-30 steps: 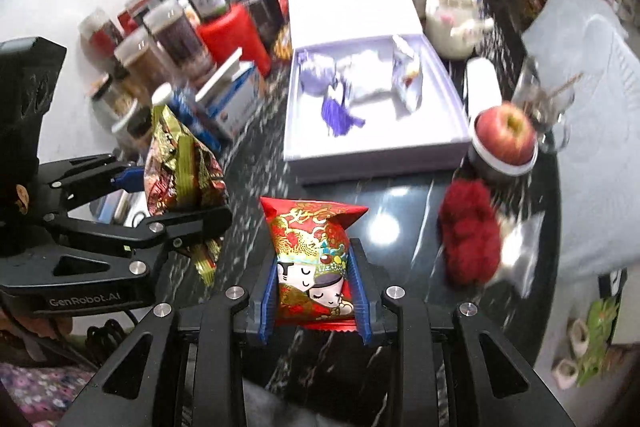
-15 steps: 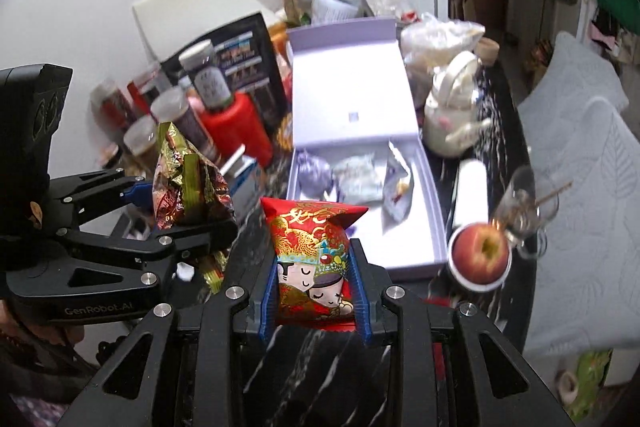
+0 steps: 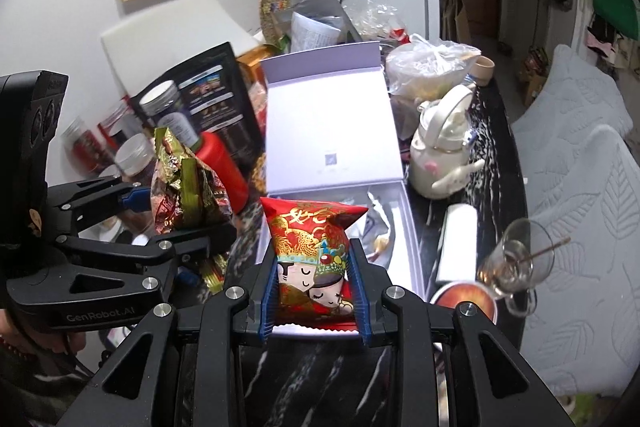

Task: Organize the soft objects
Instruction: 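Carry both snack bags with both tools toward the lavender box, then lower the red bag with the right tool while the left tool lowers the gold bag into the box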

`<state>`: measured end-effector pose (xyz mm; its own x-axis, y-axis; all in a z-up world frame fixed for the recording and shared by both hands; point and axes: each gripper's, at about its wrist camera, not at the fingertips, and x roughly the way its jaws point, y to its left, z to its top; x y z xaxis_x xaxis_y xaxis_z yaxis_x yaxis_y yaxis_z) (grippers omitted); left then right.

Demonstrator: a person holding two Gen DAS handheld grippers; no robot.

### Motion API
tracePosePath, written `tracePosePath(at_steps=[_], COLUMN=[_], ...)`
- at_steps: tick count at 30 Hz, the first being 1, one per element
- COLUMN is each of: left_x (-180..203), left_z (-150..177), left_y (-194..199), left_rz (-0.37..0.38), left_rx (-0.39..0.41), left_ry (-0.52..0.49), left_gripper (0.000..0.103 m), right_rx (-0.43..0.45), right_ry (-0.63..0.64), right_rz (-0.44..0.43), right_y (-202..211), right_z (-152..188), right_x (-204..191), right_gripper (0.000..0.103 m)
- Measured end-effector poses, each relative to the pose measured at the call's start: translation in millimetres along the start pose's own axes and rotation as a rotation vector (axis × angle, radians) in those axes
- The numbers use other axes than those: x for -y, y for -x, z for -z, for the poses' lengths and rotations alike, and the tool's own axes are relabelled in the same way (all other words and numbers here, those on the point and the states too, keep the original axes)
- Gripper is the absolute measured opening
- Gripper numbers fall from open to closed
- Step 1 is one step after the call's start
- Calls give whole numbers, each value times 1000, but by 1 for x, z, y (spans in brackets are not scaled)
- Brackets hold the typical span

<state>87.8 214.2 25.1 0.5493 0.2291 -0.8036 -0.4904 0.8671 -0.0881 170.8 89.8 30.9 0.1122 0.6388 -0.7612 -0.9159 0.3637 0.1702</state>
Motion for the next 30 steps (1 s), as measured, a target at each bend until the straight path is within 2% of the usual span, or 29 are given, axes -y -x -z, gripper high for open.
tracePosePath(at_steps=[7,12,21,30], left_x=[-17,-24,-26,-21], left_z=[-14,-10,15,42], left_y=[-47,-81,-129,-161], left_rz=[-4,-8,2,14], left_rx=[-65,-121,-235,-325], left_ry=[19,24,32,36], left_gripper=[58,58,58,58], right_rx=[-33,-78,-183,-283], right_ry=[-39,-70,-105,-155], right_rz=[3,-6,-4,4], right_y=[-41,-74,-122,-152], right_z=[-16,-17,8,42], right_x=[24,37,46,59], right_gripper=[31,31,31,31])
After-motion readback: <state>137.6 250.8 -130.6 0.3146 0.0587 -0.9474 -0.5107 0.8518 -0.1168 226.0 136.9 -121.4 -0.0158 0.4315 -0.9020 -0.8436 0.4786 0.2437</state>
